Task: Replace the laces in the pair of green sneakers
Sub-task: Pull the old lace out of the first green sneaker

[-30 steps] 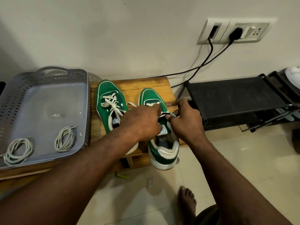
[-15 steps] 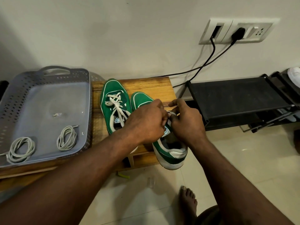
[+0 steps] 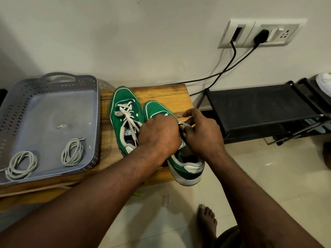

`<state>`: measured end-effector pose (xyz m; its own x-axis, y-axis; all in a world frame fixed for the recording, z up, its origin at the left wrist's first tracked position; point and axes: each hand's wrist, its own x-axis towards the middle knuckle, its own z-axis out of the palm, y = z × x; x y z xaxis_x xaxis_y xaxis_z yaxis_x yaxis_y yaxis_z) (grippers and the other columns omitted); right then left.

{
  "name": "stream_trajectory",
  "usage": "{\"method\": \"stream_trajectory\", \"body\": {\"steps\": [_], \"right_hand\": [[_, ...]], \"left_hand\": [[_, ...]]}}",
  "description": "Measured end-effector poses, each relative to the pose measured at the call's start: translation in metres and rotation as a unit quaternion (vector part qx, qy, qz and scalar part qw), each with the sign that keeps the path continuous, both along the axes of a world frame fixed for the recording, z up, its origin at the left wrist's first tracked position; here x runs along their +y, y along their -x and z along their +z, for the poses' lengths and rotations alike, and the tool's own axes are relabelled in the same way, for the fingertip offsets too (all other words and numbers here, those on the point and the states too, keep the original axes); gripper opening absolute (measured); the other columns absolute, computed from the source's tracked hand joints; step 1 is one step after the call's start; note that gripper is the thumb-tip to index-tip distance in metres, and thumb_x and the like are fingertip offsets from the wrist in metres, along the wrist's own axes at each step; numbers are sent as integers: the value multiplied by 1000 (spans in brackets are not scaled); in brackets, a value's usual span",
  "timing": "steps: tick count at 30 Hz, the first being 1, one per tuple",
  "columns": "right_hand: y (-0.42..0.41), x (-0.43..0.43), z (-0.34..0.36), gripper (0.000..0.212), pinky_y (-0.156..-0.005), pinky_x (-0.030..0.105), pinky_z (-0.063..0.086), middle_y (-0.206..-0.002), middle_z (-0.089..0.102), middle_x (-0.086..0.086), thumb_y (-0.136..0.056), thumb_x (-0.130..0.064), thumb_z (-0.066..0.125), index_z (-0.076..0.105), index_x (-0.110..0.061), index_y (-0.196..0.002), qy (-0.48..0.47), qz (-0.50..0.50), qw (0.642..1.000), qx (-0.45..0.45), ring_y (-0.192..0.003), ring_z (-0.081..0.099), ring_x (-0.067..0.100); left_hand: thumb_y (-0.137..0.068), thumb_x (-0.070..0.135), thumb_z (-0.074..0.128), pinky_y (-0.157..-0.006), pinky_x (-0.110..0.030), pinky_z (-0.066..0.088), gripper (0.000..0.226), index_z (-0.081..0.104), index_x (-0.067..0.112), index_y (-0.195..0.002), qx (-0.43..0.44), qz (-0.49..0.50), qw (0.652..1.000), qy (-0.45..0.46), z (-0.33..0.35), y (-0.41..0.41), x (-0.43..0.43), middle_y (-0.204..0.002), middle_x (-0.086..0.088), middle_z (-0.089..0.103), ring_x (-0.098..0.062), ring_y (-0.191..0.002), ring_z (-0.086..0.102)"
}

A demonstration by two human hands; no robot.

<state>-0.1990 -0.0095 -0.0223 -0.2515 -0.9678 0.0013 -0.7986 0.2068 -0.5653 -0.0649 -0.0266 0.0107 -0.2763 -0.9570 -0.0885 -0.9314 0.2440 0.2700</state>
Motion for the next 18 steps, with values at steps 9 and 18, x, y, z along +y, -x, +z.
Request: {"method": "stream_trajectory", "body": {"steps": [9, 18], "right_hand": [[4, -2, -4, 36, -71, 40, 61, -107, 72, -2, -99, -24, 68, 56, -35, -131, -17, -45, 999, 8, -85, 68, 15], [12, -3, -2, 33, -57, 27, 44, -106, 70, -2, -101, -30, 67, 56, -33, -133, -32, -66, 997, 6, -81, 63, 12]], "left_hand": [[-94, 26, 70, -80, -37, 54, 15, 75, 20, -82, 192, -30, 971, -136, 11, -6, -16, -92, 1, 67, -17, -88, 62], [-91, 48, 72, -74, -45, 58, 42, 70, 8, -77, 293, 27, 942, -161, 13, -29, -35, -71, -9, 69, -28, -68, 68]]}}
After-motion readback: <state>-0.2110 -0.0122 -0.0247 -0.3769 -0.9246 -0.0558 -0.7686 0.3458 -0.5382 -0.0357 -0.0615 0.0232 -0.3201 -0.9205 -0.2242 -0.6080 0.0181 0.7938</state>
